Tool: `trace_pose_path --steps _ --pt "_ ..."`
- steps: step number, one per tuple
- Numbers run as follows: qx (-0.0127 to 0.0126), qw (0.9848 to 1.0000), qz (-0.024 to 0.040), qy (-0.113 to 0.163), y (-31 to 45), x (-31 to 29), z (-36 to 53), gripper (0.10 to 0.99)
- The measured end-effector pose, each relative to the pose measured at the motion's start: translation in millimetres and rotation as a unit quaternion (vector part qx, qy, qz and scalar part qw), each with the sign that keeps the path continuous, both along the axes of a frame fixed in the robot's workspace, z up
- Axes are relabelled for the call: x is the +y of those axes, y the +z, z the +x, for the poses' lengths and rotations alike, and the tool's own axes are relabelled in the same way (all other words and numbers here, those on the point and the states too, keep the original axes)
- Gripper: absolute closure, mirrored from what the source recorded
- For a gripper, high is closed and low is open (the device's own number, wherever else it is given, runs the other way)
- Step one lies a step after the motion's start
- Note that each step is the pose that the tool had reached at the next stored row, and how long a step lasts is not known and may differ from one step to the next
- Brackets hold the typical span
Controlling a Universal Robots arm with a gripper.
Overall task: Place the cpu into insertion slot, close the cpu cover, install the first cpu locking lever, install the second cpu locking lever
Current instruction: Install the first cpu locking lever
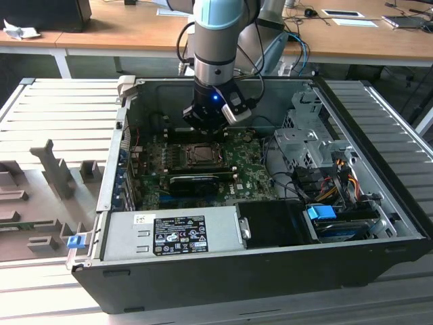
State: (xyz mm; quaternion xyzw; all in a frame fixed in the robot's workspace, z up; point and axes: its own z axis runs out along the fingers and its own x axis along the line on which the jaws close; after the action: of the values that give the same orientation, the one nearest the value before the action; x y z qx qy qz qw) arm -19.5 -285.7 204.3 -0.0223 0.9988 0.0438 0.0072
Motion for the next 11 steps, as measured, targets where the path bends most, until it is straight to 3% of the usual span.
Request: trace_pose_path --steps 11 --pt "-0.0001 1.0 -0.0024 0.0 -0.8 -0.1 0.3 0.98"
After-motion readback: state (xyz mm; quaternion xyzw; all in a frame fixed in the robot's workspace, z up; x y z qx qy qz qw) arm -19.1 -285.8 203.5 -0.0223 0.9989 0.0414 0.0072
